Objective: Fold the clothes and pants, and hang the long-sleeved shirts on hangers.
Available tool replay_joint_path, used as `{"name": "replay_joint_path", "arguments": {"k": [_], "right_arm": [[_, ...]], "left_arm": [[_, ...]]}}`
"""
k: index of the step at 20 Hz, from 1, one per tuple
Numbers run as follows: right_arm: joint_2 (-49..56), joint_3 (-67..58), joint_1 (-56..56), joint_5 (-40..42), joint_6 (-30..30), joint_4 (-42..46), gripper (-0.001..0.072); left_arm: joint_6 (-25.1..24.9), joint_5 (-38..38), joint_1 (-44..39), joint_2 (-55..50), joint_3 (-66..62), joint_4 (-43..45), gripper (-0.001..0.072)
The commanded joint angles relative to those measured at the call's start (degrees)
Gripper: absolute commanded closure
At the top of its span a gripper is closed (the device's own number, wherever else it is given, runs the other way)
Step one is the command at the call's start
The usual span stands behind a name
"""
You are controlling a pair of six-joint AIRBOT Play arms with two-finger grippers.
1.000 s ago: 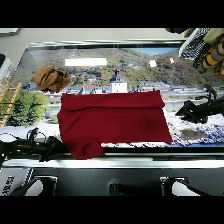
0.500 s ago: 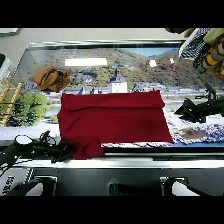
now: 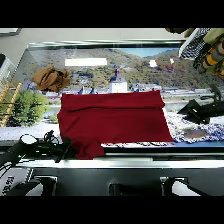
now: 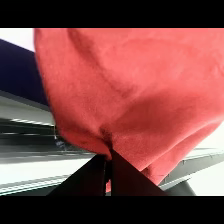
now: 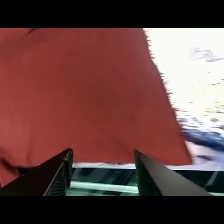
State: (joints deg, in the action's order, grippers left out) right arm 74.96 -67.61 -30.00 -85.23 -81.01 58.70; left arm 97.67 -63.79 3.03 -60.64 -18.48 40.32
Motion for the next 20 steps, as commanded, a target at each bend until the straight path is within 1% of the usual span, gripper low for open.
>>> {"name": "replay_joint_path", "arguments": {"k": [1,6,11,15,20], "right_arm": [[1.73,2.47,-5.73,-1.92,1.95,0.59,0.0258],[6.10,11.93,-5.81,1.38,6.32,3.39,0.0258],[8.92,16.04,-5.79,4.37,9.70,3.37,0.0258],[9.18,16.22,-5.79,5.86,9.90,3.32,0.0258],[11.19,16.44,-5.73,4.57,9.88,0.87,0.0259]], "left_arm": [[-1.79,-0.26,-0.13,-0.04,0.00,-0.24,0.0691],[-1.86,-1.36,-0.13,-0.04,-0.02,-0.24,0.0691],[-1.79,-3.10,-0.13,-0.04,-0.02,-0.26,0.0691],[-1.57,-3.10,-0.13,-0.04,-0.02,-0.26,0.0691],[-1.60,-3.06,-0.13,-0.04,-0.02,-0.26,0.0691]]}}
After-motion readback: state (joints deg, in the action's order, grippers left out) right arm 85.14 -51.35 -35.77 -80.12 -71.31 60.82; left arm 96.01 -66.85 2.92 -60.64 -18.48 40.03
